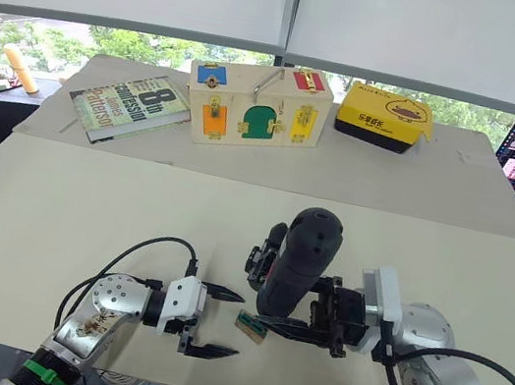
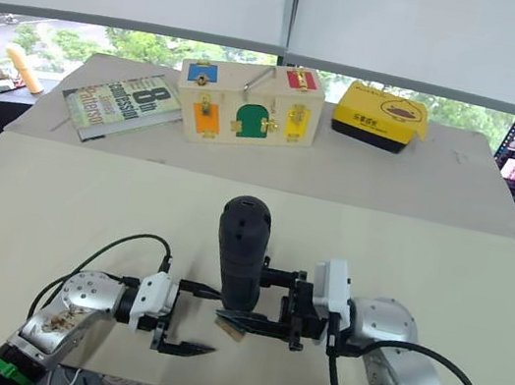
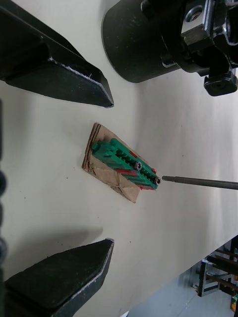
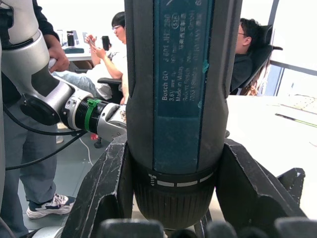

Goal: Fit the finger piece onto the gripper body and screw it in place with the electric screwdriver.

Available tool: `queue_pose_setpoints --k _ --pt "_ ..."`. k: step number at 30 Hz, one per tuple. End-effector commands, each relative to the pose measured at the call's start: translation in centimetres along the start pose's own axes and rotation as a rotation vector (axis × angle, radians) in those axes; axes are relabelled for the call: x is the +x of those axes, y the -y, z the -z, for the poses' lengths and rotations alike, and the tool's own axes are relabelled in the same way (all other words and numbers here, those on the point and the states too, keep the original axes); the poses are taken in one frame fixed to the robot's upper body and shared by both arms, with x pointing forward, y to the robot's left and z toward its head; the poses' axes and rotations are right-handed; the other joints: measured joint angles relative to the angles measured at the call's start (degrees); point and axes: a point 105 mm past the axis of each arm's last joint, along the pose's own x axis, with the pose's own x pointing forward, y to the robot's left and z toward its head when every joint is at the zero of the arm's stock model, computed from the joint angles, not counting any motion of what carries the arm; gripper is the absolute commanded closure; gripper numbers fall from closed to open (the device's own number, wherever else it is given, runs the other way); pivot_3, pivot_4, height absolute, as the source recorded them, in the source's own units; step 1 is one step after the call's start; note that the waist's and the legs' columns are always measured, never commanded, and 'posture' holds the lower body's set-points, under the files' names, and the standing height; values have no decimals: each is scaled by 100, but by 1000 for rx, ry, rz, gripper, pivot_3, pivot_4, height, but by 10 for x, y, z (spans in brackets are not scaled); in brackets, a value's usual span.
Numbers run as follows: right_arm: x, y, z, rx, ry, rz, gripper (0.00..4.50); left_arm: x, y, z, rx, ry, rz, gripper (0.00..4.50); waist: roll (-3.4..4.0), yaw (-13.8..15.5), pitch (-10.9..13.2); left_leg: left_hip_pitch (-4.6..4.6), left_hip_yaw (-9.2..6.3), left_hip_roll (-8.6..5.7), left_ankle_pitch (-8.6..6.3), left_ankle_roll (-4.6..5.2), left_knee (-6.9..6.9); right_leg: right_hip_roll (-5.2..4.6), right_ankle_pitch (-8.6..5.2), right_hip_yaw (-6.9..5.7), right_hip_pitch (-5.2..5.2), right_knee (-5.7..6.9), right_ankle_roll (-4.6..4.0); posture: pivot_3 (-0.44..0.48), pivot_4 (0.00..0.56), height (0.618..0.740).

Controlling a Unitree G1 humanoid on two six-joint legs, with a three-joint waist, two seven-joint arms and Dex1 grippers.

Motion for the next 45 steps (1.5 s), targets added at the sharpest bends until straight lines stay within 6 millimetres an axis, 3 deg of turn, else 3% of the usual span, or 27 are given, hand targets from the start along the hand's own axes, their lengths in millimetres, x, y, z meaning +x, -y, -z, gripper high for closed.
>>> queue_pose_setpoints --k 1,30,45 --pt "1 0 -12 -78 29 -4 2605 7 6 11 -50 -30 20 0 3 3 -2 -2 -3 1 0 0 0 -1 0 -4 2 -6 0 0 150 740" --pt "-9 -3 -19 -60 22 26 2605 9 1 13 -54 -32 12 0 11 78 -7 -43 -24 -2 5 11 1 -1 13 -29 -1 -48 17 0 150 740" --pt "-9 -4 -10 -49 -16 11 2605 10 2 12 -50 -28 11 0 12 81 -7 -48 -27 -2 5 14 1 -11 14 -31 -2 -50 18 0 150 740"
